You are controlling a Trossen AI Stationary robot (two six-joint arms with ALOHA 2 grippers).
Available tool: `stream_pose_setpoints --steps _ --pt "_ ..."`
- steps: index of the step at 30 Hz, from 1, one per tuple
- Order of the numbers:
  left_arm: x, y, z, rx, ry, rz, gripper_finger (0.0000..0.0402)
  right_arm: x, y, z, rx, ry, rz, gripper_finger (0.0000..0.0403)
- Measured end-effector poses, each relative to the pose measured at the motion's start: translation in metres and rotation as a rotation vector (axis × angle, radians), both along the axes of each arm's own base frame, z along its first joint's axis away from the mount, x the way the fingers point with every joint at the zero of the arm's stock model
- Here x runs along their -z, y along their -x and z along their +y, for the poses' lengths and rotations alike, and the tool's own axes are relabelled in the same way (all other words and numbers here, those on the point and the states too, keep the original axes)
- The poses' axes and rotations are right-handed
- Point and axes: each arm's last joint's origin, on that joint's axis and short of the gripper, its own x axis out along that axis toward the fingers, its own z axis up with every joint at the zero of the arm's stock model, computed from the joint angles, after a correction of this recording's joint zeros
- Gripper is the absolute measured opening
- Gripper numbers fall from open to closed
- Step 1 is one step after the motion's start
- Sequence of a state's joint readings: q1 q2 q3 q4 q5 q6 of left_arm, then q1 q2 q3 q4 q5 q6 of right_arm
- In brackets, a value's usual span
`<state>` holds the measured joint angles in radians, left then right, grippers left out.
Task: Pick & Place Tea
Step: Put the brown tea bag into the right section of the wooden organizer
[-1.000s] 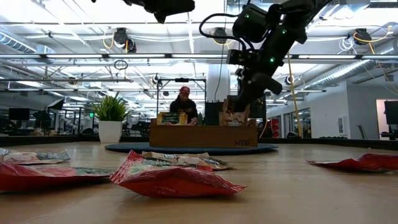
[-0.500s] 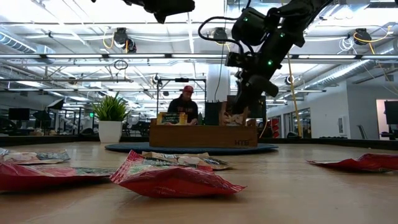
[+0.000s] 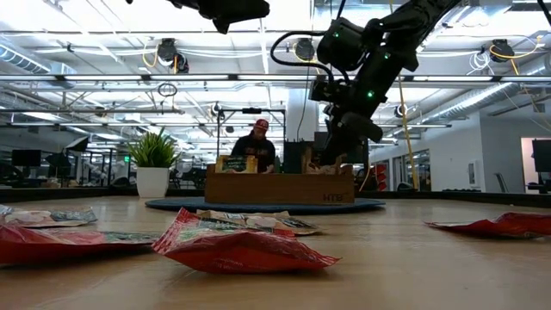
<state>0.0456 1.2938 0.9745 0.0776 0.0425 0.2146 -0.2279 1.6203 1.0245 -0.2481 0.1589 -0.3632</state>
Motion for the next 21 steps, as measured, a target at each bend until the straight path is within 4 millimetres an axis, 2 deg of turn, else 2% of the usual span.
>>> stream_pose_setpoints --steps 7,21 --pt "0.0 0.0 0.0 -0.001 0.003 0.0 0.0047 -0.0006 -0.0003 -0.001 0.053 0.001 -0.016 0.0018" --pt "0.0008 0.0002 -0.0001 -0.002 0.01 0.009 0.0047 -0.0019 -0.0017 -0.001 0.063 0.029 -0.029 0.0148"
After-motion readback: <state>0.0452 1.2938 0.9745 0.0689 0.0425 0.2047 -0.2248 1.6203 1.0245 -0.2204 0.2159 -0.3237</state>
